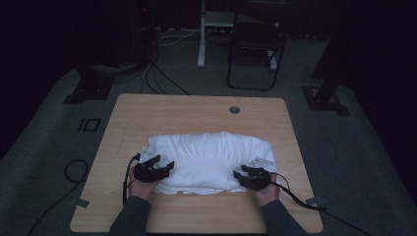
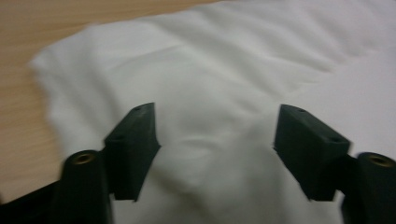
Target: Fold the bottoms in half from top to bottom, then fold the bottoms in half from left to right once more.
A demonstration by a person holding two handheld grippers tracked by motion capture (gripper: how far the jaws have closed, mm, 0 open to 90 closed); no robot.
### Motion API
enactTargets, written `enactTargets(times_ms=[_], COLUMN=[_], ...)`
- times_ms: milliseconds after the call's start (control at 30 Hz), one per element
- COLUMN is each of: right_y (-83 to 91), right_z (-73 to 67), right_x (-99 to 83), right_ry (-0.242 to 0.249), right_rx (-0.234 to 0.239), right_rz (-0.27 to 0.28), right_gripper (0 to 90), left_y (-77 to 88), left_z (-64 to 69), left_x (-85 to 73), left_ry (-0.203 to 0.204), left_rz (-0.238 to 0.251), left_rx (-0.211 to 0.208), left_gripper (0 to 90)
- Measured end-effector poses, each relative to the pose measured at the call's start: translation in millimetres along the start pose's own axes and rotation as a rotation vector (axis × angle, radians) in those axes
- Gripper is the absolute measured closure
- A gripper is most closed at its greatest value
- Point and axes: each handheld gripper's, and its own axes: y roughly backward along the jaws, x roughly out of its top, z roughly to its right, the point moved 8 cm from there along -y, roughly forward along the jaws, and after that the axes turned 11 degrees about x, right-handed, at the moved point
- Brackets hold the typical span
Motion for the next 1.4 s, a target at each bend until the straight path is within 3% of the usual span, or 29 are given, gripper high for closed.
enactTargets(times_ms=[133,367,500,600,800,1067,1167,1233,1333,1400], right_y=[-0.1,0.2,0.3,0.3,0.2,0.0,0.0,0.0,-0.2,-0.2], right_z=[0.2,0.3,0.5,0.8,0.7,0.4,0.4,0.5,0.3,0.3], right_x=[0.1,-0.3,-0.4,-0.6,-0.6,-0.6,-0.6,-0.5,-0.5,-0.5], right_ry=[0.000,0.001,0.003,0.011,0.013,0.016,0.015,0.015,0.013,0.012], right_rx=[0.003,0.007,0.011,0.014,0.015,0.015,0.015,0.016,0.018,0.018], right_rz=[0.002,0.007,0.009,0.013,0.013,0.015,0.016,0.015,0.016,0.017], right_gripper=[53.8,53.7,53.7,53.6,53.6,53.5,53.4,53.4,53.3,53.3], left_y=[-9.9,-21.2,-24.6,-28.9,-30.6,-30.6,-27.8,-25.8,-23.8,-23.7], left_z=[-9.2,-11.8,-13.6,-15.4,-18.8,-18.2,-13.6,-9.1,-0.8,3.8], left_x=[-7.1,-14.7,-15.7,-18.3,-19.0,-18.8,-17.7,-16.7,-15.1,-15.3], left_ry=[0.025,0.059,0.045,0.004,0.010,0.003,-0.016,-0.025,-0.023,0.006], left_rz=[-0.063,-0.134,-0.135,-0.151,-0.156,-0.149,-0.139,-0.125,-0.106,-0.098], left_rx=[0.053,0.068,0.098,0.174,0.211,0.198,0.176,0.157,0.094,0.041], left_gripper=[24.4,14.0,9.8,2.7,0.1,0.4,8.8,20.9,45.4,63.7])
